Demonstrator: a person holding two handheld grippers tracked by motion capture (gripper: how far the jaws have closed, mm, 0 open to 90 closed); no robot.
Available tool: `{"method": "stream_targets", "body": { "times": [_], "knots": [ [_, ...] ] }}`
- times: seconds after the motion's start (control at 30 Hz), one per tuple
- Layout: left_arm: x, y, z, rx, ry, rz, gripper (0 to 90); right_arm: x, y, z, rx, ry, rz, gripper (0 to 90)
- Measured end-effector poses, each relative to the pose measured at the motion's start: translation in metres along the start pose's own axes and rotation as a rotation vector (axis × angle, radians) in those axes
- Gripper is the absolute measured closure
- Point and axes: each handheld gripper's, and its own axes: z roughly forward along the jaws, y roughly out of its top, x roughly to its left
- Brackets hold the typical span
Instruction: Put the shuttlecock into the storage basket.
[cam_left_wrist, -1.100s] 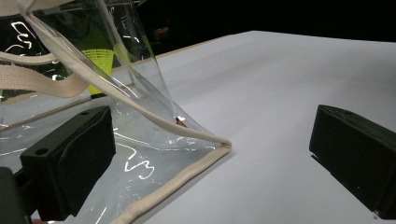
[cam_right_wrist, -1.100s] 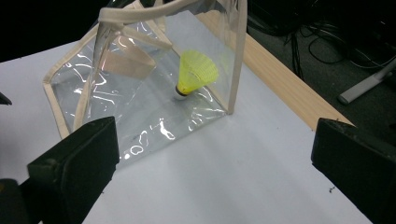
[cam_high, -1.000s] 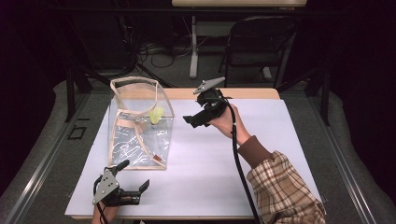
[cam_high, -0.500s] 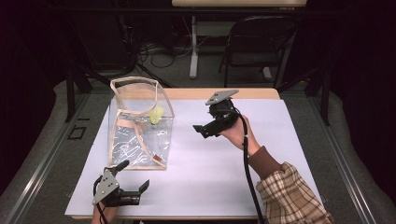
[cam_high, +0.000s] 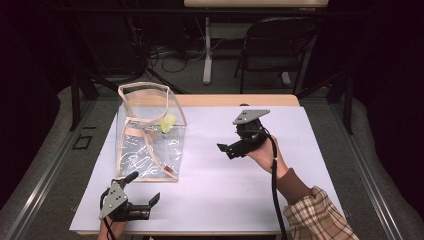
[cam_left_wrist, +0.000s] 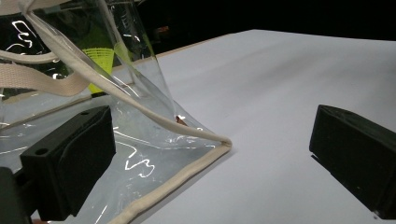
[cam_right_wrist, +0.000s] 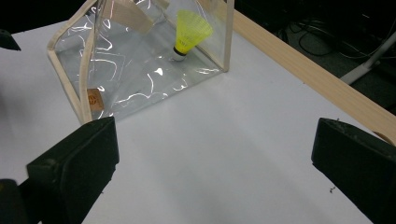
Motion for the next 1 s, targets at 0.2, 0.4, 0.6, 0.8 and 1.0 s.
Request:
{"method": "stream_targets", "body": {
  "times": [0.2,0.4,0.6,0.8,1.0],
  "knots": [
    [0.000,0.000,0.000,0.001,0.000,0.000,0.3,0.002,-0.011,-0.007,-0.014,-0.008,0.008,0.1],
    [0.000,0.000,0.000,-0.001,0.002,0.000,0.3,0.003,-0.026,-0.014,-0.018,-0.017,0.020,0.1],
    [0.000,0.000,0.000,-0.001,0.003,-0.003,0.3,0.004,-0.044,-0.021,-0.019,-0.037,0.029,0.1],
    [0.000,0.000,0.000,0.001,0.004,-0.004,0.3,0.006,-0.061,-0.026,-0.019,-0.046,0.040,0.1],
    [0.000,0.000,0.001,0.001,0.004,-0.006,0.3,0.011,-0.076,-0.032,-0.038,-0.056,0.048,0.1]
  ]
}}
